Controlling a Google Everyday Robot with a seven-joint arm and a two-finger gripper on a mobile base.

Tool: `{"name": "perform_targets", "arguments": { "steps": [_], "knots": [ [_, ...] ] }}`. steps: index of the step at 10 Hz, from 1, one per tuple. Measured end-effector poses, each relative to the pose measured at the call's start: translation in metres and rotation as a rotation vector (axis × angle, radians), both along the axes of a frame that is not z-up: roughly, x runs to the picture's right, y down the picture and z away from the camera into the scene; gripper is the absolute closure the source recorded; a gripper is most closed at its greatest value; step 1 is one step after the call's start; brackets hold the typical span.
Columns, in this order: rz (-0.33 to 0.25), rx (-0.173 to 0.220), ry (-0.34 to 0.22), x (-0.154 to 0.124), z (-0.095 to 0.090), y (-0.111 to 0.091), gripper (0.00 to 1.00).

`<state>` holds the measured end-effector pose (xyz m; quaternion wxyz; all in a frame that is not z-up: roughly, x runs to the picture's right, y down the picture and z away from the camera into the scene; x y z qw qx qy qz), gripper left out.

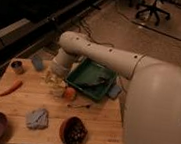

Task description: Place towel in plastic cup

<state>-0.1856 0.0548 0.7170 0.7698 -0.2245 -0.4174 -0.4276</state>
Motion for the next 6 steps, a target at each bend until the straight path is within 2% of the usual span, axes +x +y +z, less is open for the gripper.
{"name": "perform_targets", "arguments": {
  "steps": [1,3,5,6],
  "knots": [
    [-0.015,-0.017,-0.005,0.0,0.003,0.003,0.61],
    [-0.079,-0.075,-0.057,-0.012,0.01,0.026,0.61],
    [-0.132,-0.113,-0.093,-0.024,0.005,0.049,0.61],
    [-0.196,-0.157,-0.119,-0.037,-0.002,0.076,0.61]
  ]
}}
